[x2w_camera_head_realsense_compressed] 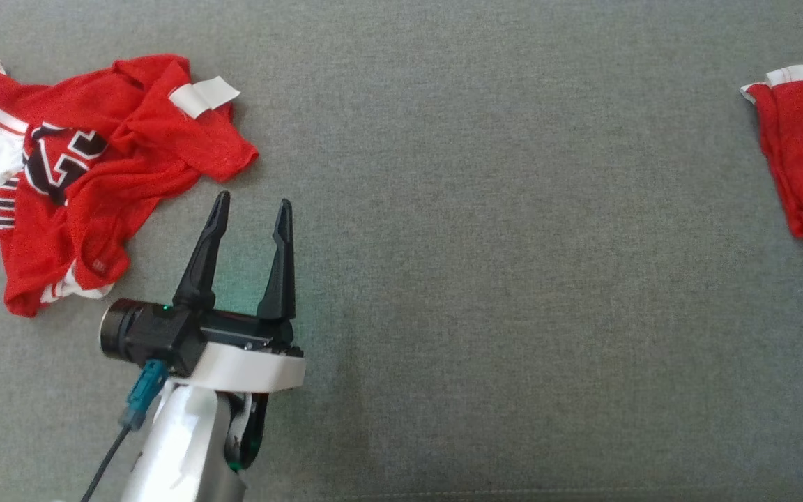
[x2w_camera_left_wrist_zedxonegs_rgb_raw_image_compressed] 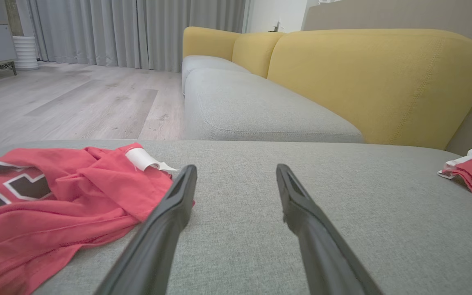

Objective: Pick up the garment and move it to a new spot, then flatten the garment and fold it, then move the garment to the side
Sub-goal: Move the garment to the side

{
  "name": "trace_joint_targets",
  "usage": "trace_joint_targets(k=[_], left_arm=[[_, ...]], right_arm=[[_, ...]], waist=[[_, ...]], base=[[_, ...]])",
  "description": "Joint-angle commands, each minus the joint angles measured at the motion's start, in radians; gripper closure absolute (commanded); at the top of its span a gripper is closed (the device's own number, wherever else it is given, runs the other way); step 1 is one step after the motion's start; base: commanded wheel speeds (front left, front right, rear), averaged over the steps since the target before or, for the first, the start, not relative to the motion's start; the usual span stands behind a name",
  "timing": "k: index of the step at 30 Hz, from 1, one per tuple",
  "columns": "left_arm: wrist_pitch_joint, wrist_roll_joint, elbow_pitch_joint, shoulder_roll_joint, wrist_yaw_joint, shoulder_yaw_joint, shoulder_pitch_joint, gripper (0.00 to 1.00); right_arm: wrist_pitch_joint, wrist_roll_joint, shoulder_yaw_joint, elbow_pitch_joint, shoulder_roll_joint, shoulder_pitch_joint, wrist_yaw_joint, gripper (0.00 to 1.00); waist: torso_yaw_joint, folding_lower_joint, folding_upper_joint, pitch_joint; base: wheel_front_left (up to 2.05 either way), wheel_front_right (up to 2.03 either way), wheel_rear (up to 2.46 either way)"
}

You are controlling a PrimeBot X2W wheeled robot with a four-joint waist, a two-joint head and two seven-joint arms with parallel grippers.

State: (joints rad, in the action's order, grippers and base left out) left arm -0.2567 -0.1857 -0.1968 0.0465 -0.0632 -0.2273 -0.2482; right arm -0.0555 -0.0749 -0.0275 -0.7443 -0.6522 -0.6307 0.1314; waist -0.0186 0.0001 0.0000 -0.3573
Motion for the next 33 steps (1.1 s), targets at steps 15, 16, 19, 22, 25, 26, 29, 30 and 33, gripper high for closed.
trace_joint_targets(k=[15,16,19,22,25,26,29,30,33], left_arm=[[-0.005,-0.008,0.037,0.004,0.007,0.071,0.022,0.00],[-0.005,-0.006,0.039,0.004,0.007,0.077,0.028,0.00],[-0.005,0.000,0.044,0.004,0.004,0.093,0.042,0.00],[-0.005,0.003,0.049,0.004,0.005,0.099,0.060,0.00],[-0.005,0.001,0.053,0.004,0.008,0.102,0.075,0.00],[-0.005,0.000,0.054,0.004,0.010,0.100,0.083,0.00],[-0.005,-0.009,0.056,0.004,0.019,0.088,0.106,0.00],[-0.005,-0.014,0.054,0.004,0.022,0.085,0.115,0.00],[-0.005,-0.029,0.051,0.004,0.032,0.079,0.139,0.00]], right_arm=[[0.106,-0.003,0.010,0.288,0.211,0.034,-0.001,0.00],[0.121,-0.011,0.006,0.312,0.240,0.045,-0.001,0.00],[0.166,-0.038,-0.002,0.379,0.329,0.089,-0.001,0.00],[0.214,-0.055,-0.004,0.440,0.415,0.148,-0.001,0.00],[0.245,-0.028,-0.020,0.466,0.463,0.193,-0.001,0.00],[0.256,-0.021,-0.026,0.471,0.491,0.217,-0.001,0.00],[0.283,-0.014,-0.026,0.479,0.560,0.299,-0.001,0.00],[0.290,-0.016,-0.025,0.481,0.575,0.326,-0.001,0.00],[0.306,-0.034,-0.025,0.490,0.597,0.398,-0.001,0.00]], waist=[[0.007,-0.0001,0.0000,0.165],[0.008,-0.0001,0.0000,0.177],[0.008,-0.0001,0.0000,0.209],[0.007,-0.0001,0.0000,0.235],[0.009,-0.0001,0.0000,0.247],[0.009,-0.0001,0.0000,0.252],[0.008,-0.0001,0.0000,0.267],[0.009,-0.0001,0.0000,0.273],[0.013,-0.0001,0.0000,0.286]], base=[[0.00,0.00,0.00],[0.00,0.00,0.00],[0.00,0.00,0.00],[0.00,0.00,0.00],[0.00,0.00,0.00],[0.00,0.00,0.00],[0.00,0.00,0.00],[0.00,0.00,0.00],[0.00,0.00,0.00]])
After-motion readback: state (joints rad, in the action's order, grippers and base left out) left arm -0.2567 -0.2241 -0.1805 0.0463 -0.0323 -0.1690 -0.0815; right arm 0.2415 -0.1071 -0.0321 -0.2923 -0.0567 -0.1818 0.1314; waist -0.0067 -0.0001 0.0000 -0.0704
